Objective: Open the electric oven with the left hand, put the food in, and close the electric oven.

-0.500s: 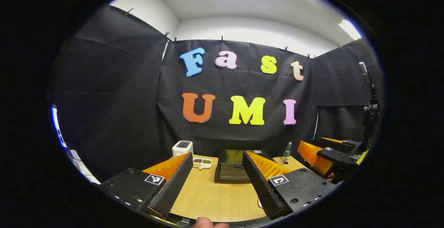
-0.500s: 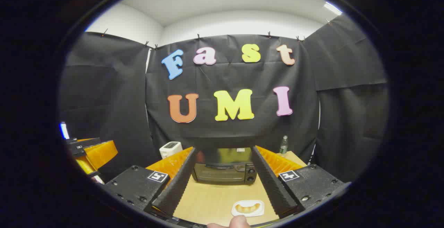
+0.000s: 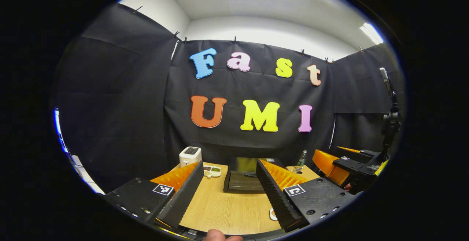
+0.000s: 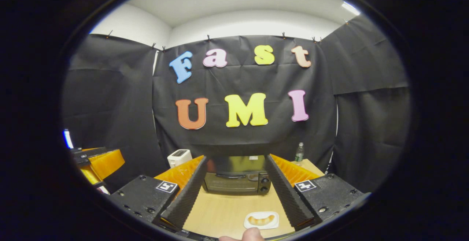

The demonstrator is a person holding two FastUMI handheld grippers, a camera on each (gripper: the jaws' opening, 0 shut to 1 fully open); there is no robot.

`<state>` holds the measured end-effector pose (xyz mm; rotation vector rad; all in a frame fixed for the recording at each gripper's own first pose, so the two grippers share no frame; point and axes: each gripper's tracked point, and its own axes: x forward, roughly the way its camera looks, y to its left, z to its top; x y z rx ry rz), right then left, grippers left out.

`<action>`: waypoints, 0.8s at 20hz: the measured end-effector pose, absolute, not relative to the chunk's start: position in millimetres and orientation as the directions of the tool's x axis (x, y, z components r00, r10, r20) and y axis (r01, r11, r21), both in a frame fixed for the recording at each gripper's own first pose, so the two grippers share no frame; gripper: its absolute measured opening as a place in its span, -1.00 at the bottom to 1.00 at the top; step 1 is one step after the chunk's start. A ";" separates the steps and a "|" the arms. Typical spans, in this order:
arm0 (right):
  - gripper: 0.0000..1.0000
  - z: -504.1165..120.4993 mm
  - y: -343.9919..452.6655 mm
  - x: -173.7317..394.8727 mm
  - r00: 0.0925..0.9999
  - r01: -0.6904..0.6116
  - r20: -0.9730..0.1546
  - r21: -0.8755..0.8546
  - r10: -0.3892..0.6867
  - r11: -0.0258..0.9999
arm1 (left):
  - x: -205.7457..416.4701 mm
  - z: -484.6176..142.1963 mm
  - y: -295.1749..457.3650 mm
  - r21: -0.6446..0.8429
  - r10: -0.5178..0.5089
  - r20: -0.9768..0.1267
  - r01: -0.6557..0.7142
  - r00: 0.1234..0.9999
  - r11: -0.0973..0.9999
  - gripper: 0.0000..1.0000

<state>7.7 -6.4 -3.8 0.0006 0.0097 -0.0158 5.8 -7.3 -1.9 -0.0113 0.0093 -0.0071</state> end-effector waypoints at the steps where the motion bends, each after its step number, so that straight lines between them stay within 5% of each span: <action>1: 0.96 -2.7 -7.2 8.9 1.000 0.017 -0.008 0.003 -0.017 1.000 | 6.8 -2.6 -7.3 -0.009 -0.006 -0.007 0.006 1.000 1.000 0.87; 16: 0.96 0.5 -10.4 7.2 1.000 0.030 0.001 0.001 -0.030 1.000 | 1.8 -4.5 -7.7 0.008 -0.004 -0.013 0.004 1.000 1.000 0.87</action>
